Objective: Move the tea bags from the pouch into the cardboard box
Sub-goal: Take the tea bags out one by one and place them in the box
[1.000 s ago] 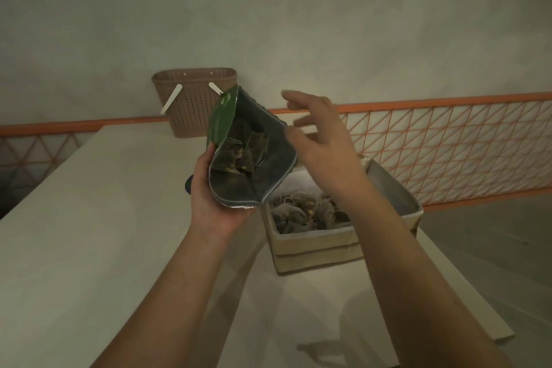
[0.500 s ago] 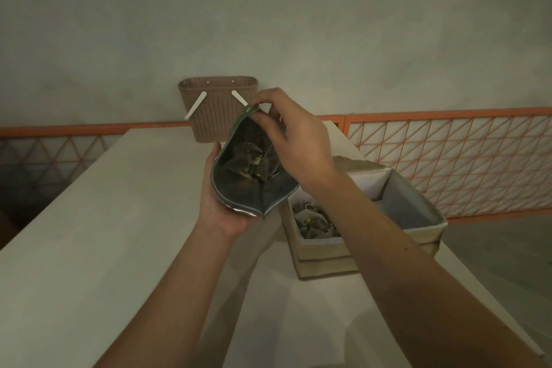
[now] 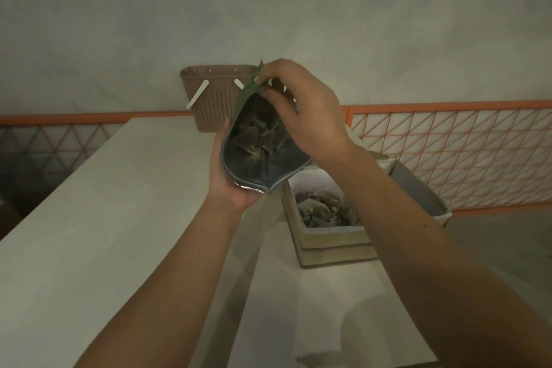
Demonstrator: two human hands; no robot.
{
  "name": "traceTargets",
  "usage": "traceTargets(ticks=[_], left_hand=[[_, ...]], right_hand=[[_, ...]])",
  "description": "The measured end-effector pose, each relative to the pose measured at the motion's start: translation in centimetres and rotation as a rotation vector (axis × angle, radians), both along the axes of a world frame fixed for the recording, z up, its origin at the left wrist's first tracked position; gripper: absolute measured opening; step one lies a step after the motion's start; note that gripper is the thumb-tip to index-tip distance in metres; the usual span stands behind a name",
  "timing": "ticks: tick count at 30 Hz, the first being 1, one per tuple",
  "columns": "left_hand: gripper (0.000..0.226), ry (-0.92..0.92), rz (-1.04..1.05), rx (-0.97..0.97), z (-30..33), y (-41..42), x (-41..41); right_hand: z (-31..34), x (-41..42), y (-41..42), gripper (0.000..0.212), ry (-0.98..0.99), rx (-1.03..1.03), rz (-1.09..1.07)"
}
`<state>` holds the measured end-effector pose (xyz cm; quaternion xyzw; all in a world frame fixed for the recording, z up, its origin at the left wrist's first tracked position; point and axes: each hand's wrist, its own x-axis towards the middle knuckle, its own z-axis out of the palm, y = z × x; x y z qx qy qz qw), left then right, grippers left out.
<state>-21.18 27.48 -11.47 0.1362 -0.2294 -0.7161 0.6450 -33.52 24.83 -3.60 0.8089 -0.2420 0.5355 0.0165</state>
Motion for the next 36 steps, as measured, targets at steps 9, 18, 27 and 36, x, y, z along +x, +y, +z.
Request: traceTargets(ticks=[9, 18, 27, 36], left_hand=[[0.054, -0.009, -0.02, 0.003, -1.1, -1.3, -0.1], [0.052, 0.021, -0.033, -0.098, -0.8, -0.9, 0.0], [0.06, 0.015, -0.025, 0.048, -2.1, -0.9, -0.3], [0.058, 0.023, -0.041, 0.079, -1.8, -0.7, 0.1]], right_hand=[[-1.3, -0.7, -0.7, 0.014, 0.039, 0.096, -0.046], [0.1, -1.4, 1.7, 0.016, -0.016, -0.073, -0.037], [-1.7, -1.3, 0.4, 0.014, 0.028, 0.062, -0.061], [-4.7, -1.9, 2.4, 0.013, -0.092, 0.228, -0.031]])
